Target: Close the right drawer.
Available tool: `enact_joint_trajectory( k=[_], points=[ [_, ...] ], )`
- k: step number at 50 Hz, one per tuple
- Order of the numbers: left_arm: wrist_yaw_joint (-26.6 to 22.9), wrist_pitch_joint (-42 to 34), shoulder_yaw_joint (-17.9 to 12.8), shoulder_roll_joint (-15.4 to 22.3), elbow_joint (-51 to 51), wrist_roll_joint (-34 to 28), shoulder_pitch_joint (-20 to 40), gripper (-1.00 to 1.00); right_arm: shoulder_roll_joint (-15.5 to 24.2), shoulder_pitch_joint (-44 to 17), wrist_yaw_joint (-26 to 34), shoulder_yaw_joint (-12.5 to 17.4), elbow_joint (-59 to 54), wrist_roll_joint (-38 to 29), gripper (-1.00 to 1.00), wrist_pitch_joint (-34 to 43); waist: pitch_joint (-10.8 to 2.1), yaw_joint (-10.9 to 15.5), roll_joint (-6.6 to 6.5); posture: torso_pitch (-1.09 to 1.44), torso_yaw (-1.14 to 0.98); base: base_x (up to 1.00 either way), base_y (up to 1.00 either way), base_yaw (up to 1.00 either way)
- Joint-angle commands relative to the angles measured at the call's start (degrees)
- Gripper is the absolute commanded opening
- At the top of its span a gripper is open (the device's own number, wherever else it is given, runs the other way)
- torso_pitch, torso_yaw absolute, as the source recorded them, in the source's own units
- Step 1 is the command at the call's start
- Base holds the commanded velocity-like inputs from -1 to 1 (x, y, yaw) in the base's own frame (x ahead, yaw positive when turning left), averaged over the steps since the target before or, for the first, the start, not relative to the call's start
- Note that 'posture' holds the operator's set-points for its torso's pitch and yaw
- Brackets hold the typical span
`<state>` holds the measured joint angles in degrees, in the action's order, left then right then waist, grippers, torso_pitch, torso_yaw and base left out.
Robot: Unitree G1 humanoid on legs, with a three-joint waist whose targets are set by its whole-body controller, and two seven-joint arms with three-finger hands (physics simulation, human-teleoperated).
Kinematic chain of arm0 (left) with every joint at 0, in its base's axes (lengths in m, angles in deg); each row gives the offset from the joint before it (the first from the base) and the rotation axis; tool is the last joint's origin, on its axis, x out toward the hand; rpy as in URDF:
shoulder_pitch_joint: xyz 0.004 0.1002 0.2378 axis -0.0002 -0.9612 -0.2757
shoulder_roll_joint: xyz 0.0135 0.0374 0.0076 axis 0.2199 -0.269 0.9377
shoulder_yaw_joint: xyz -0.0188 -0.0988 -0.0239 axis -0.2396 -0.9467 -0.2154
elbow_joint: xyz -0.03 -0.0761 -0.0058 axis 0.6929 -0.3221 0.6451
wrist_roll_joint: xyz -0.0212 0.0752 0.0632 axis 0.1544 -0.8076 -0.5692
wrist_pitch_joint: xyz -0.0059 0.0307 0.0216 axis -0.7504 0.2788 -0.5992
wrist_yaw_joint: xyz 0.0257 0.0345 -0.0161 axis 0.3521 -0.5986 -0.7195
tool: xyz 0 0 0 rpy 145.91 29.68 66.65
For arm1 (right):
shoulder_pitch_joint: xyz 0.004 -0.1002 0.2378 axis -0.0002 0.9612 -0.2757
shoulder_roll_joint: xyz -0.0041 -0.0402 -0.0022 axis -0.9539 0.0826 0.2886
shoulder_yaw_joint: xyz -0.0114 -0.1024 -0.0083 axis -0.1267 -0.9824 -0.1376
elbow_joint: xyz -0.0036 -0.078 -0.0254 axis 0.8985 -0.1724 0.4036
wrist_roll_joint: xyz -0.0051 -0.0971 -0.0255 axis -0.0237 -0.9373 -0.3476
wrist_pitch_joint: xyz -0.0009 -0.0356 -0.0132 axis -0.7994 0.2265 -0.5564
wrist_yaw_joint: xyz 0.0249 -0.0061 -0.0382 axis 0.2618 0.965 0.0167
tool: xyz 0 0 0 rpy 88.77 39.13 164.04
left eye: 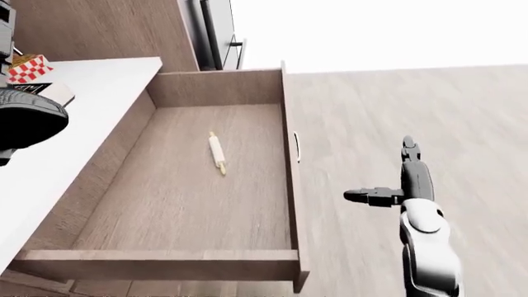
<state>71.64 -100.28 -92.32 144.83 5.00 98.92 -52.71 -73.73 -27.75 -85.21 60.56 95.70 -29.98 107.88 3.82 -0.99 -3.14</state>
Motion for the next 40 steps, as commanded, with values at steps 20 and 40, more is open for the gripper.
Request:
enact_joint_trajectory(
  k=[20,40],
  points=[
    [-1.02,0.76,-1.48,0.67,-0.18,-1.12,0.28,1.00,1.13,-9.23,-4.77,-3.13,-21.78,8.13,1.00,-18.66,-1.47,0.15,0.07,0.00,0.00,0.00,0.00,0.00],
    [-1.27,0.60,-1.91,0.67,-0.42,-0.78,-0.14,1.00,2.49,-17.13,-5.43,-6.42,-41.67,4.80,1.00,-25.25,-1.64,0.17,-0.21,0.00,0.00,0.00,0.00,0.00]
  ],
)
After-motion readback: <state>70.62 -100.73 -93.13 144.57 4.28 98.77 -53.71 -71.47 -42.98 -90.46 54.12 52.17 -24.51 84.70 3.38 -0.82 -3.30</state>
